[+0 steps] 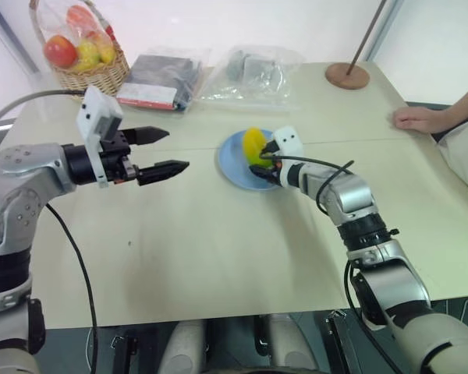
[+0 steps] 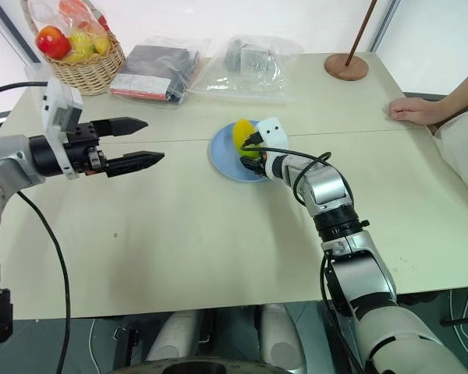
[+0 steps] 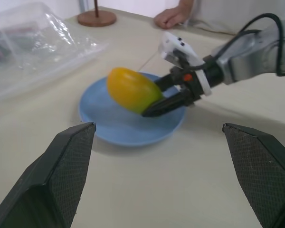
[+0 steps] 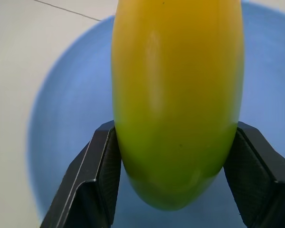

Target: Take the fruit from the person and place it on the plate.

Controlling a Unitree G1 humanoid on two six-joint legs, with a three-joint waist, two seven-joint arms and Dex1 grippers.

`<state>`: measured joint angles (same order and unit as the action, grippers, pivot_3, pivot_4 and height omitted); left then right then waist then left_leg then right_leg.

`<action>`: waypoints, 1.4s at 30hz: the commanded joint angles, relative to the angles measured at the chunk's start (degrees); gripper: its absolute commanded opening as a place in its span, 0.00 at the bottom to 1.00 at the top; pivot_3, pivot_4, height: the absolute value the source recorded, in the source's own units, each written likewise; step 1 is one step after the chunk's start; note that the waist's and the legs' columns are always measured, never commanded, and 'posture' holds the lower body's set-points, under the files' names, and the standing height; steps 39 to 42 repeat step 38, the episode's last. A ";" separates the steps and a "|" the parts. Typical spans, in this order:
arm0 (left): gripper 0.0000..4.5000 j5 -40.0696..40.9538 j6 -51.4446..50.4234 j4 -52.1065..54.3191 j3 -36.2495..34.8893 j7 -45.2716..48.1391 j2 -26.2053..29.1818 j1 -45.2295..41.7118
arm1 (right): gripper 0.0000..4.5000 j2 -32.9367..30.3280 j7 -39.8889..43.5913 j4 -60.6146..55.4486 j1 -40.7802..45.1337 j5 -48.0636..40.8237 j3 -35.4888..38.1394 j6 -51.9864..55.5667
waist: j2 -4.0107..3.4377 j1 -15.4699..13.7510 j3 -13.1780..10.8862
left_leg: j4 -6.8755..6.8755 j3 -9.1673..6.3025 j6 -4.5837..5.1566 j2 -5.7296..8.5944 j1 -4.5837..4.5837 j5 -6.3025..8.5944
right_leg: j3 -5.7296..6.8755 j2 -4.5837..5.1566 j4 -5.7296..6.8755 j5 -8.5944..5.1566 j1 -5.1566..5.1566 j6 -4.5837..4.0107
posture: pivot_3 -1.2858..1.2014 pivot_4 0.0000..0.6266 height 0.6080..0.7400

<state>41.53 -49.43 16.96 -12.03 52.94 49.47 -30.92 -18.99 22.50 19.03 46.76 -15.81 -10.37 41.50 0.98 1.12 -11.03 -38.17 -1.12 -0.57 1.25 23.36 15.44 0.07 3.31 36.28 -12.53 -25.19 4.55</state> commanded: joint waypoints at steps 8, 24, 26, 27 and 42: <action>1.00 1.05 0.24 1.34 -0.36 1.42 2.82 1.11 | 0.99 -0.02 1.81 -2.69 1.95 1.91 3.29 1.89 | 0.00 -0.13 0.00 | 0.00 0.01 0.00 0.01 -0.01 0.00 | 0.00 0.01 0.00 0.00 0.01 0.00 | 0.52 0.24 1.00; 1.00 -1.04 2.71 -2.41 2.42 3.70 3.05 -1.07 | 0.99 -20.17 14.07 -41.48 -6.94 -15.99 21.43 21.60 | -0.02 -0.36 -0.01 | 0.00 0.00 0.01 0.01 0.00 0.01 | 0.01 0.01 -0.05 0.00 0.05 0.00 | 0.52 0.24 1.00; 1.00 -1.72 3.27 -3.15 2.94 4.21 3.05 -1.48 | 0.99 -21.72 14.94 -43.98 -8.71 -18.33 23.57 22.33 | -0.02 -0.27 -0.01 | 0.00 0.00 0.01 0.00 -0.02 0.01 | 0.01 0.00 -0.05 0.00 0.07 0.00 | 0.52 0.24 1.00; 1.00 -2.01 3.48 -3.49 3.16 4.40 2.95 -1.73 | 0.99 -22.17 15.05 -44.81 -9.36 -19.31 24.52 22.65 | -0.02 -0.27 -0.01 | 0.00 0.01 0.01 0.00 -0.02 0.01 | 0.01 0.00 -0.05 0.00 0.07 0.00 | 0.52 0.24 1.00; 1.00 -3.68 5.40 -5.19 3.93 5.51 2.40 -3.44 | 0.99 -22.54 13.01 -47.27 -11.72 -24.67 26.34 22.23 | -0.01 -0.37 -0.01 | -0.02 0.01 0.01 -0.02 -0.02 0.00 | 0.00 -0.02 -0.05 0.00 0.08 0.00 | 0.52 0.24 1.00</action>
